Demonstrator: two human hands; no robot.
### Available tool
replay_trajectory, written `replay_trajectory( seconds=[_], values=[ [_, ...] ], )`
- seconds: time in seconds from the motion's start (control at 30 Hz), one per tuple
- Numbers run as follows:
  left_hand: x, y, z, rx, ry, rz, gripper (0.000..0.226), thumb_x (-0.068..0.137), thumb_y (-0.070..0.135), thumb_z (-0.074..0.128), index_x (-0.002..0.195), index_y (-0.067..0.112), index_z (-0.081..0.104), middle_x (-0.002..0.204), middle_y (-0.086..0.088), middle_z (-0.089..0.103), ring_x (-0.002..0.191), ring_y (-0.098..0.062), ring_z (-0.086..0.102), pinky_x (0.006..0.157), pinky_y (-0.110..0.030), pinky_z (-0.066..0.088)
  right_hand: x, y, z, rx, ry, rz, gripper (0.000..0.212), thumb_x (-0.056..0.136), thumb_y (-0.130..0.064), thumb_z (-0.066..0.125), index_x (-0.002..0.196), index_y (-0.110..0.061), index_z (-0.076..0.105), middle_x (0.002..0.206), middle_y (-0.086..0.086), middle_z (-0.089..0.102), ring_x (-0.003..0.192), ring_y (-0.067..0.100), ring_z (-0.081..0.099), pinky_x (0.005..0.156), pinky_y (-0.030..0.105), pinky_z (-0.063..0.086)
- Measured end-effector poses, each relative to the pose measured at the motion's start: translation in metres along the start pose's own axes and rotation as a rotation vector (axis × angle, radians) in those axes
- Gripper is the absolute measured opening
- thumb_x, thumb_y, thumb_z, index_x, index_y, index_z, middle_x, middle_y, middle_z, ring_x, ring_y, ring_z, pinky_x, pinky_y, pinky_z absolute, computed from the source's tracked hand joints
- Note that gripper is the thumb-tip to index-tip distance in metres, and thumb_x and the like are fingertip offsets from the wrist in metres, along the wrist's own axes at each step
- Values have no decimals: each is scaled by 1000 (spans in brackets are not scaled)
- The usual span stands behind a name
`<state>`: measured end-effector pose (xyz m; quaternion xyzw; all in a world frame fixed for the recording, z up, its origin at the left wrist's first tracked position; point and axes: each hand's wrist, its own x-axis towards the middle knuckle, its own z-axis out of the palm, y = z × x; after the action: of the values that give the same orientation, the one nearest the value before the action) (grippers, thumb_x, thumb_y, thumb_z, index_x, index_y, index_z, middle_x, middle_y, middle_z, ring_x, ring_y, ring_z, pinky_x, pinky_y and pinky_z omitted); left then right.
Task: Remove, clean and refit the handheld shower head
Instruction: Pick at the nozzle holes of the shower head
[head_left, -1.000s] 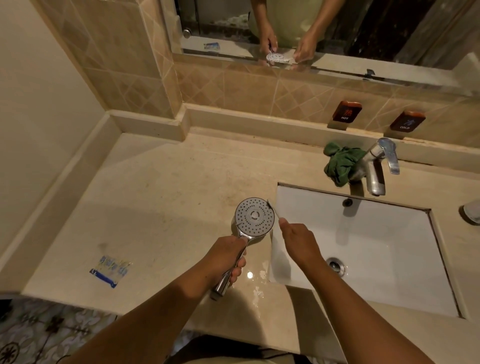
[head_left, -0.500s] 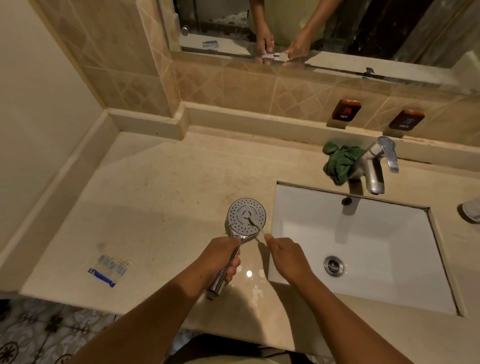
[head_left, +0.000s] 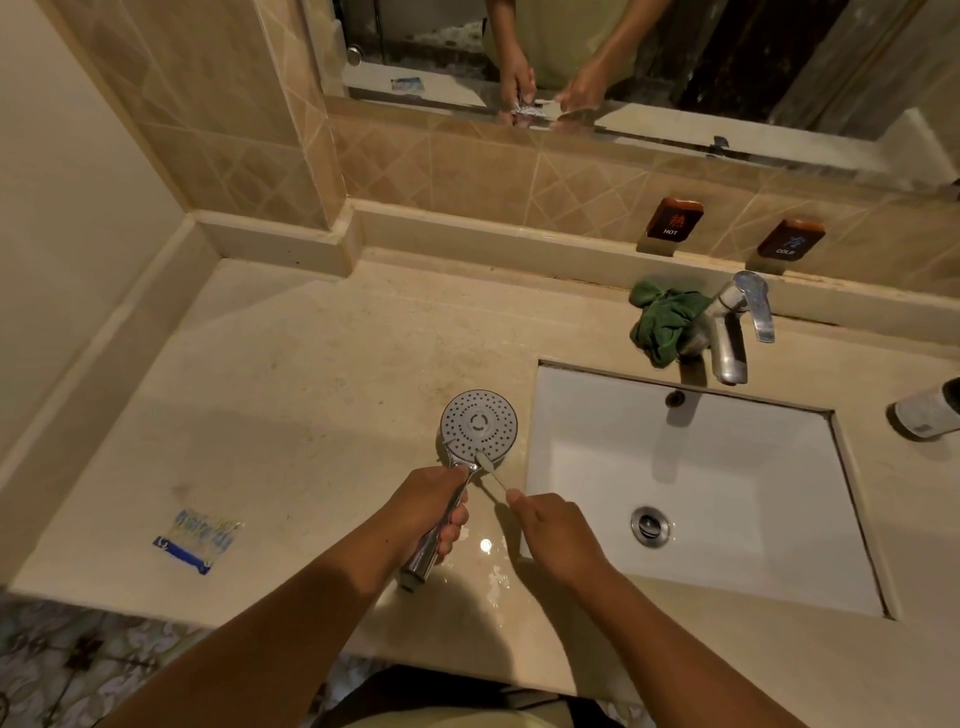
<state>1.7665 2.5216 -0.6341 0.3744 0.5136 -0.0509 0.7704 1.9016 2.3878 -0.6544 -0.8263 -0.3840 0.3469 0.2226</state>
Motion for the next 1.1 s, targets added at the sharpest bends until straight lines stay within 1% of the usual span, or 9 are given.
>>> replay_trajectory(
  seconds=[0.2, 0.37, 0.57, 0.67, 0.77, 0.83, 0.93, 1.03, 1.1],
  values=[
    [0, 0, 4, -5, -24, 13, 31, 98, 40, 48, 89, 10, 55, 59, -6, 52, 41, -18, 40, 46, -22, 35, 23, 12, -30, -2, 64, 36, 55, 103, -51, 33, 54, -29, 46, 55, -7, 51, 53, 7, 51, 53, 22, 34],
    [-1, -1, 1, 9, -67, 29, 33, 100, 38, 46, 88, 9, 54, 58, -6, 53, 38, -17, 43, 42, -21, 39, 36, 16, -39, 66, 125, 92, 54, 103, -51, 32, 56, -26, 46, 56, -8, 50, 53, 6, 48, 54, 21, 33],
    [-1, -7, -4, -10, -54, -6, 33, 99, 39, 47, 87, 10, 55, 58, -7, 54, 38, -18, 45, 43, -22, 41, 13, 1, -19, 53, 15, 65, 53, 103, -51, 31, 61, -26, 52, 62, -5, 57, 60, 10, 57, 57, 24, 41],
    [1, -11, -6, -9, -36, -30, 34, 100, 39, 46, 85, 10, 56, 58, -7, 54, 37, -18, 46, 41, -21, 42, -5, -5, -2, -16, -38, 10, 57, 103, -52, 29, 70, -19, 62, 68, 0, 64, 65, 16, 62, 63, 32, 49],
    [2, -13, -2, -15, -26, -16, 39, 101, 37, 45, 74, 11, 55, 51, -3, 53, 34, -14, 46, 38, -18, 41, -10, -10, 7, -65, -57, 7, 56, 103, -52, 27, 72, -21, 61, 69, -2, 64, 65, 13, 62, 63, 28, 48],
    [3, -13, 2, 27, -9, 33, 38, 101, 36, 46, 72, 13, 54, 50, -1, 52, 35, -12, 45, 38, -17, 39, -3, -10, 0, -41, -34, 21, 52, 104, -50, 29, 66, -25, 55, 66, -4, 60, 63, 12, 60, 59, 23, 44],
    [0, -7, 2, 0, -31, -5, 35, 98, 40, 49, 77, 13, 57, 56, -6, 54, 36, -17, 45, 40, -20, 40, 17, -6, -22, 15, 27, 19, 54, 104, -48, 31, 59, -25, 49, 59, -4, 54, 56, 11, 54, 55, 23, 37],
    [-3, -5, 1, -10, -107, -27, 35, 100, 39, 46, 79, 12, 53, 54, -5, 56, 35, -16, 48, 39, -20, 43, 35, 0, -44, 80, 138, 62, 57, 103, -50, 31, 57, -22, 49, 60, -3, 55, 58, 11, 54, 54, 26, 36],
    [-2, -6, 0, 0, -82, -17, 34, 99, 40, 47, 80, 12, 54, 55, -5, 56, 35, -16, 48, 40, -21, 43, 40, 0, -48, 58, 139, 52, 58, 103, -51, 32, 56, -22, 49, 58, -3, 55, 58, 12, 54, 54, 26, 37]
  ],
)
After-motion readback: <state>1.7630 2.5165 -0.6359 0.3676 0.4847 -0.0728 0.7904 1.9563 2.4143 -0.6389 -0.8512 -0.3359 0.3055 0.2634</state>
